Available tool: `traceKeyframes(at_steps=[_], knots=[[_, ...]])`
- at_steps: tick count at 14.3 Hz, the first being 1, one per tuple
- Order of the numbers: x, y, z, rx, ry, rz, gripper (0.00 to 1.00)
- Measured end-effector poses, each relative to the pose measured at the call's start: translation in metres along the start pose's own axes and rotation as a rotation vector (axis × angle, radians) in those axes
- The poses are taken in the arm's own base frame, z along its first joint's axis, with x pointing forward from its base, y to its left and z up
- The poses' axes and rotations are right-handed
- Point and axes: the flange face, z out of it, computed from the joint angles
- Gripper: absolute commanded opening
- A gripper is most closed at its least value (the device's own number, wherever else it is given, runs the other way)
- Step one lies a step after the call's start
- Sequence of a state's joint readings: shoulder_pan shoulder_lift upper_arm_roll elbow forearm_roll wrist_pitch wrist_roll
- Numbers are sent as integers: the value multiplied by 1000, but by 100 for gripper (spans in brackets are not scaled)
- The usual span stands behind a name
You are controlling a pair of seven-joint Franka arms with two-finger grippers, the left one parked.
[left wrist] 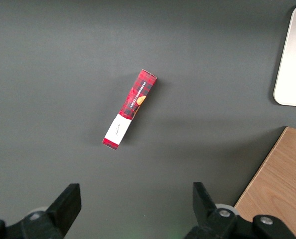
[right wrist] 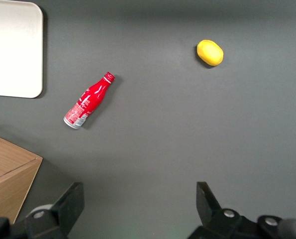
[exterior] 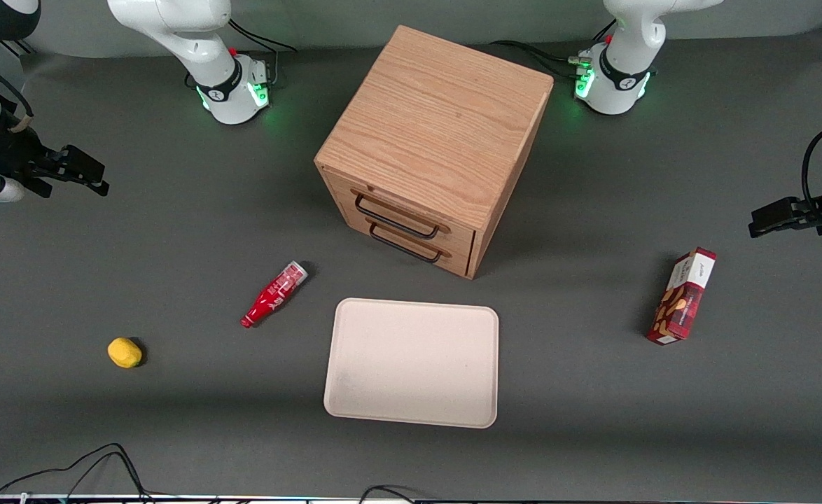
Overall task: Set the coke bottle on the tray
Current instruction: 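Move the open right gripper toward the red Coca-Cola bottle, then lower the right gripper over the bottle and close on it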
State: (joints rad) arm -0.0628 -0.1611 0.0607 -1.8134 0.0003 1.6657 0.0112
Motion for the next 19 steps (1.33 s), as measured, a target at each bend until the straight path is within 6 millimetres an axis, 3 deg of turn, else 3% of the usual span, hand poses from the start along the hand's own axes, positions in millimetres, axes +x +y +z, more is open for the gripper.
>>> traceKeyframes(at_steps=[6, 10, 12, 14, 16, 19], knots=[[6, -2, 10, 3, -20, -4, 100], [31, -20, 51, 53, -62, 49, 100], [47, -46, 82, 58, -72, 148, 100], [59, -84, 124, 58, -68, 267, 100], [62, -115, 170, 61, -68, 378, 100], [53, -144, 250, 69, -63, 516, 100]])
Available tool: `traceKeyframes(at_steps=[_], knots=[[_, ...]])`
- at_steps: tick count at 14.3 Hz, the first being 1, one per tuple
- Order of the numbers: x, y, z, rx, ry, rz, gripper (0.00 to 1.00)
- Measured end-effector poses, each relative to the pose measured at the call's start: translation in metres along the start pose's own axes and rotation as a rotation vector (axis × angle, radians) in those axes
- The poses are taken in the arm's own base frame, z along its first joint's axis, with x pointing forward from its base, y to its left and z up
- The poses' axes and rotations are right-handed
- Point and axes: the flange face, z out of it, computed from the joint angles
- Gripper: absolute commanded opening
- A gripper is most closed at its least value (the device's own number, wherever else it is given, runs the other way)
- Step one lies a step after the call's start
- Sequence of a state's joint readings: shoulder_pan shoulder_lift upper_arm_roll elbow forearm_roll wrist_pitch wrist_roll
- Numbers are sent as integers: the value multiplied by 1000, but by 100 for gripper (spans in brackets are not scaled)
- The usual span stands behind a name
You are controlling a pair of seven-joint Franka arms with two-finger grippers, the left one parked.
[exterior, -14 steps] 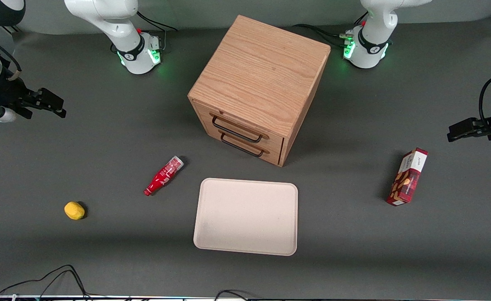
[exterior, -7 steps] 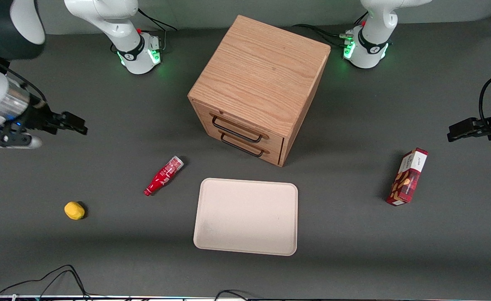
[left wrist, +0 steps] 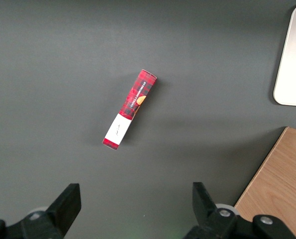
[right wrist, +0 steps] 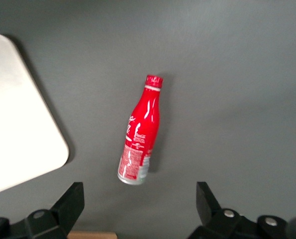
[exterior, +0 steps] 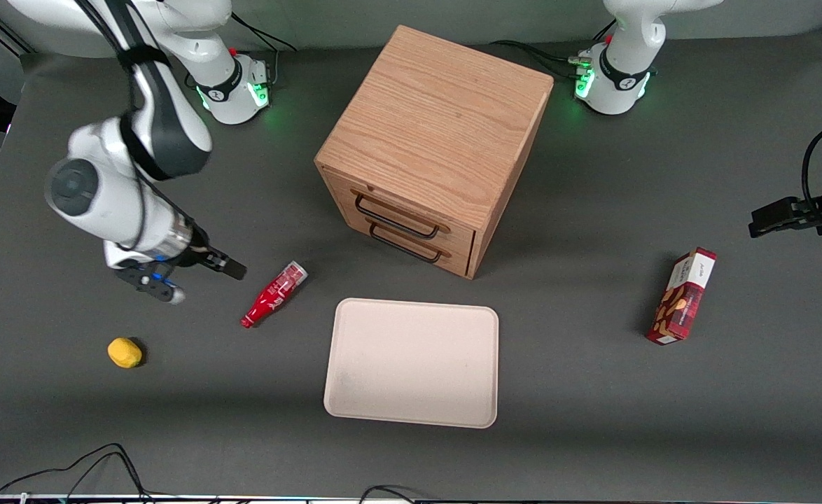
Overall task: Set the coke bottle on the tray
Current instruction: 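Lower the right gripper over the bottle and close on it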
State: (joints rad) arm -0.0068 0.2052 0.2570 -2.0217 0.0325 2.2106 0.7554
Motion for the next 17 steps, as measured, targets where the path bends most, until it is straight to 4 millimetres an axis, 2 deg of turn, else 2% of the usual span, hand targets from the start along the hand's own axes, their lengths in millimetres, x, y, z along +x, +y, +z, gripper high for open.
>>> traceKeyframes(at_steps=[2, 4, 7, 9, 11, 13, 15, 16, 17], knots=[[-11, -3, 59, -18, 22, 69, 100], [-15, -1, 107, -26, 25, 123, 100], [-12, -1, 150, 3, 16, 154, 100], [-11, -2, 161, 16, 16, 160, 100], [-11, -1, 163, 20, 17, 162, 100], [-10, -2, 163, 25, 21, 163, 95], [-10, -2, 164, 26, 20, 164, 94], [-10, -2, 165, 25, 19, 164, 90], [-10, -2, 165, 25, 19, 164, 78]])
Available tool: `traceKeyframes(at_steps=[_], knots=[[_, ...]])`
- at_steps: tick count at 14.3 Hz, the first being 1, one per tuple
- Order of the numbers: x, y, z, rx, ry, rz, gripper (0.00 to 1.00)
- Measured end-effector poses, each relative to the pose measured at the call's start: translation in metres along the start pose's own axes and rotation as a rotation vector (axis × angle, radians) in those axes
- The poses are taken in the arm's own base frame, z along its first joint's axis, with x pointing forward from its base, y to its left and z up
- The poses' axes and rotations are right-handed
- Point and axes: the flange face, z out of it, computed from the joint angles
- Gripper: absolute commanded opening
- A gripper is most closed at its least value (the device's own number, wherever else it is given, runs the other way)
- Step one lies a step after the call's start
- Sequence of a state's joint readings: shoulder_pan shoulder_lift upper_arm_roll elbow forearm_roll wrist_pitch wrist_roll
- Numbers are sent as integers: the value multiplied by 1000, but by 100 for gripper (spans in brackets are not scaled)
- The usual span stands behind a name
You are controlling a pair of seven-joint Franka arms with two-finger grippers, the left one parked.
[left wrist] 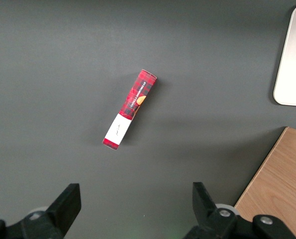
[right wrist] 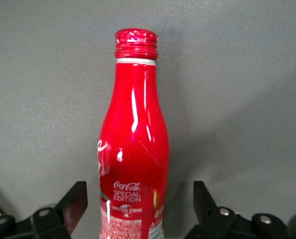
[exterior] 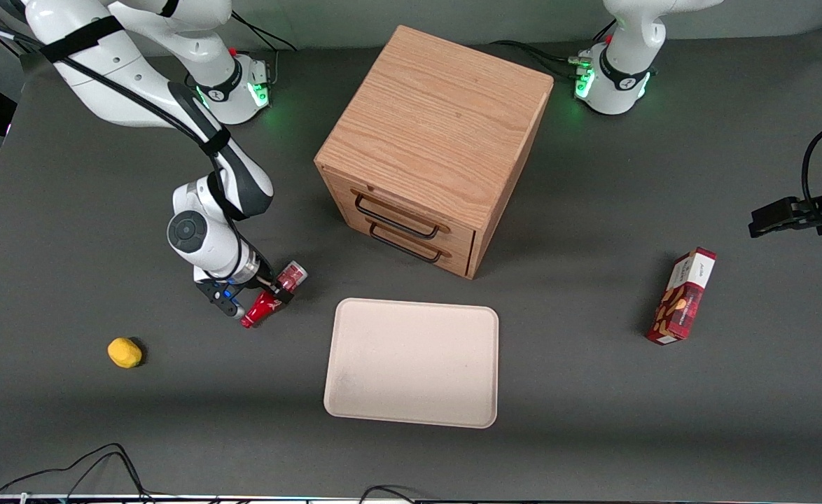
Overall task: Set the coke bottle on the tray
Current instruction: 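Lower the right gripper over the bottle and close on it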
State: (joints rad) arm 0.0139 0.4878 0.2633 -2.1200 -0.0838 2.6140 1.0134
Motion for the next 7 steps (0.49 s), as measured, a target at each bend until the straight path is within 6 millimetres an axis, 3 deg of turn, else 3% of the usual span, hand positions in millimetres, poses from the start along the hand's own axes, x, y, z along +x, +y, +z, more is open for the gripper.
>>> traceKeyframes(at_steps=[2, 4, 5, 7], knots=[[0, 0, 0, -4, 6, -11, 37], [2, 1, 1, -9, 15, -23, 5], [3, 2, 0, -9, 16, -24, 0], [5, 0, -2, -4, 22, -25, 0]])
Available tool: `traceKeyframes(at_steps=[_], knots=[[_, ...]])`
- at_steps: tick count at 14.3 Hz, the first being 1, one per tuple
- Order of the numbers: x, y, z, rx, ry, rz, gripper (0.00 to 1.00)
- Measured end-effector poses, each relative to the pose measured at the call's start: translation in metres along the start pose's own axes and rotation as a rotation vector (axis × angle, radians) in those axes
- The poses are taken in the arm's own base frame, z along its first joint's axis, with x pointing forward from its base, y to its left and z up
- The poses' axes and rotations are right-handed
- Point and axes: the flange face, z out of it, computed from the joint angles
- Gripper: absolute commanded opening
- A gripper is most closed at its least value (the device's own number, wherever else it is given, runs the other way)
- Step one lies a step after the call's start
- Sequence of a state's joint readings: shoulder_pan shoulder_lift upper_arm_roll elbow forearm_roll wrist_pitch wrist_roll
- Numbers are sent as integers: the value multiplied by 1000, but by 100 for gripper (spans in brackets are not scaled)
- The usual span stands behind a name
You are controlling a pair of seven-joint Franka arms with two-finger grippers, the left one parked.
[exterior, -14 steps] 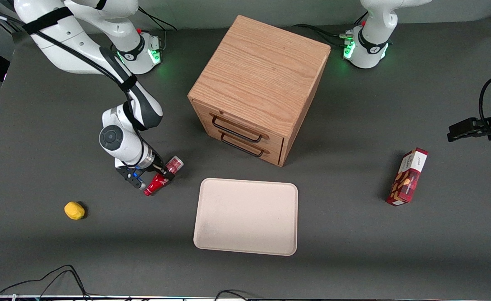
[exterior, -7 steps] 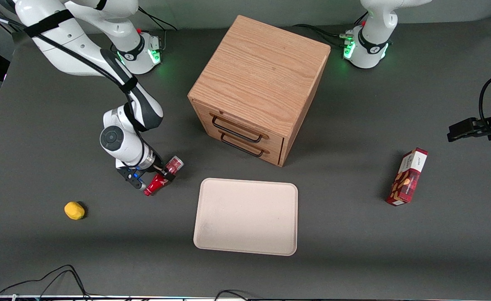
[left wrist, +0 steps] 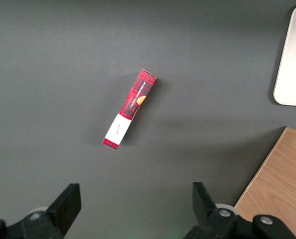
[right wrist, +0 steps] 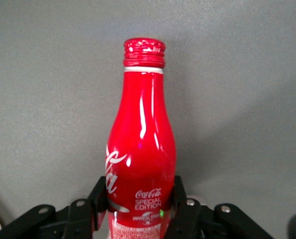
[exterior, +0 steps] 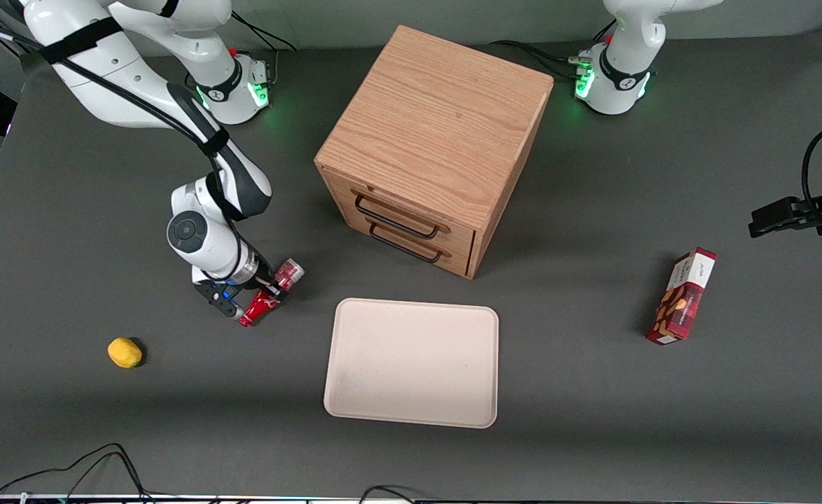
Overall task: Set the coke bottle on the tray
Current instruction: 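Lower the right gripper over the bottle and close on it, then lift the bottle with the right gripper and carry it toward the tray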
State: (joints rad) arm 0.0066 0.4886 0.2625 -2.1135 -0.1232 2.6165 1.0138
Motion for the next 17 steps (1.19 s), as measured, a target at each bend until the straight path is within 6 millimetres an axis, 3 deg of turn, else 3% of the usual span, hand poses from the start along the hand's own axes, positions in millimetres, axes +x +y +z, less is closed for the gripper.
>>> traceKeyframes(at_steps=[2, 4, 7, 10, 12, 15, 17], knots=[[6, -7, -11, 8, 13, -3, 0], [18, -21, -41, -15, 16, -6, 0], [25, -58, -114, -47, 13, -41, 0], [18, -97, -187, -31, 15, -146, 0], [14, -117, -226, -4, 22, -236, 0], [15, -146, -247, 34, 41, -413, 0], [12, -184, -230, 83, 36, -552, 0]])
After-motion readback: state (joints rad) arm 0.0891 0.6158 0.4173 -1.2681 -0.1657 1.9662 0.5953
